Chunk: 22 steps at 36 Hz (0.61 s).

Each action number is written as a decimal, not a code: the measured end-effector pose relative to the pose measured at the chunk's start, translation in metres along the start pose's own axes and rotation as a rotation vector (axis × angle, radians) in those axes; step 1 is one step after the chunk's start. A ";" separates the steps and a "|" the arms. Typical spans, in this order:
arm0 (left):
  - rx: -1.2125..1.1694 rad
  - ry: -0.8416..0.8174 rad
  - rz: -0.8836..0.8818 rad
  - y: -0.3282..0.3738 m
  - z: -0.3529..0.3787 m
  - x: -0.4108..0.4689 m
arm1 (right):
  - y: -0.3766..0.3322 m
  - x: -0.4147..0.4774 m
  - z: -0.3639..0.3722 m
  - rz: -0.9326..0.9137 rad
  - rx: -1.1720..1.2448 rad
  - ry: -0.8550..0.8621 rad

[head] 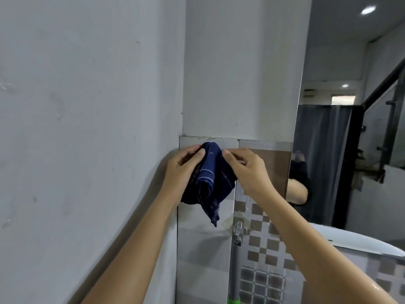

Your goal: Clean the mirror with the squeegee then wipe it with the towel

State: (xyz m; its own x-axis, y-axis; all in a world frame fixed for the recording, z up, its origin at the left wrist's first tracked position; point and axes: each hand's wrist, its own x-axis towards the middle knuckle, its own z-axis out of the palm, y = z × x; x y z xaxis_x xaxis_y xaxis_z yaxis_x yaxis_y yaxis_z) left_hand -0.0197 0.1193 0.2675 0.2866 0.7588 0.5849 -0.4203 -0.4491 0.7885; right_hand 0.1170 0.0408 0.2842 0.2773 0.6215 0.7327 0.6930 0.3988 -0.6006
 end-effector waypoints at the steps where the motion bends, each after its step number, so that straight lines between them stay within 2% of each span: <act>1: 0.032 -0.023 0.021 -0.001 -0.002 -0.002 | 0.000 -0.001 0.000 0.035 0.059 -0.023; 4: 0.140 -0.101 0.088 -0.004 -0.006 -0.008 | 0.000 -0.004 0.005 0.060 0.083 -0.050; 12: 0.264 -0.191 0.167 -0.014 -0.006 -0.014 | 0.009 -0.003 0.013 -0.011 0.078 0.041; 22: 0.350 -0.157 0.157 -0.022 -0.003 -0.017 | 0.012 -0.006 0.016 -0.037 0.041 0.079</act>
State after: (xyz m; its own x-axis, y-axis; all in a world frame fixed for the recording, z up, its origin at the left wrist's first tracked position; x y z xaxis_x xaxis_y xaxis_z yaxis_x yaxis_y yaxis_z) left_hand -0.0175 0.1182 0.2395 0.3820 0.5993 0.7036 -0.1587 -0.7074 0.6887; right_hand 0.1133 0.0524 0.2679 0.3047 0.5519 0.7762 0.6762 0.4485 -0.5844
